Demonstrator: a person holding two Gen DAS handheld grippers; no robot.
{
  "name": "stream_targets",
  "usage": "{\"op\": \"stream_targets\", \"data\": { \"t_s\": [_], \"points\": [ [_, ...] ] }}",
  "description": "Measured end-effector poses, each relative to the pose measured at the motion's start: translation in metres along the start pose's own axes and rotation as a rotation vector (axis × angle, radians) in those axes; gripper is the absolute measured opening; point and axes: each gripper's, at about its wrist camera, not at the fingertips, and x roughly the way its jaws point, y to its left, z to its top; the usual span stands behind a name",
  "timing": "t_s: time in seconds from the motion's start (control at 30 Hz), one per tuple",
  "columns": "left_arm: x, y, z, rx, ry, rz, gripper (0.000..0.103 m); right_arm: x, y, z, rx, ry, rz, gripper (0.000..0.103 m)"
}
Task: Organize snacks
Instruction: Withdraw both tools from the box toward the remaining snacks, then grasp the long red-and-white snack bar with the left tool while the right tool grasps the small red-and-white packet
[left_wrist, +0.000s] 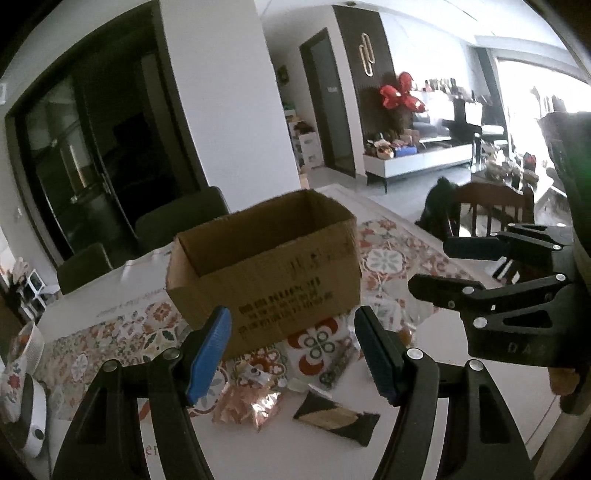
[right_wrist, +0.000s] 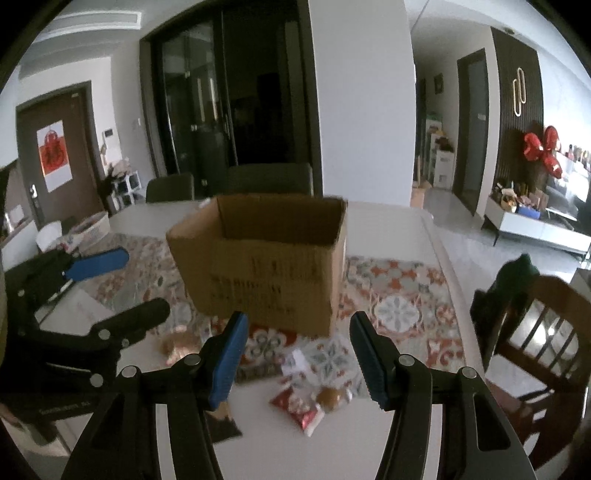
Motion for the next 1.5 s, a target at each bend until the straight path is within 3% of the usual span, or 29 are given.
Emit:
{"op": "stream_targets", "data": {
  "t_s": [0.43,0.77,1.0,1.5],
  "points": [
    [0.036,-0.019,-0.036,0.09,0.113,-0.058,0.068,0.036,0.006,-0.049,-0.055,0.197,0.043,0.058],
    [0.08,-0.018,-0.052,0.108,0.23,-0.154,0.068,0.072,0.008,-0.065,-0.106,0.324,0.076,0.057],
    [0.106,-0.019,-0.056,0.104,0.292,-0.222,0.066,0.095,0.007,-0.07,-0.129,0.393,0.112,0.047],
    [0.148,-0.022,-0.056,0.08,0.361,-0.29,0.056,0.116,0.007,-0.071,-0.143,0.407,0.142,0.043]
  ]
}}
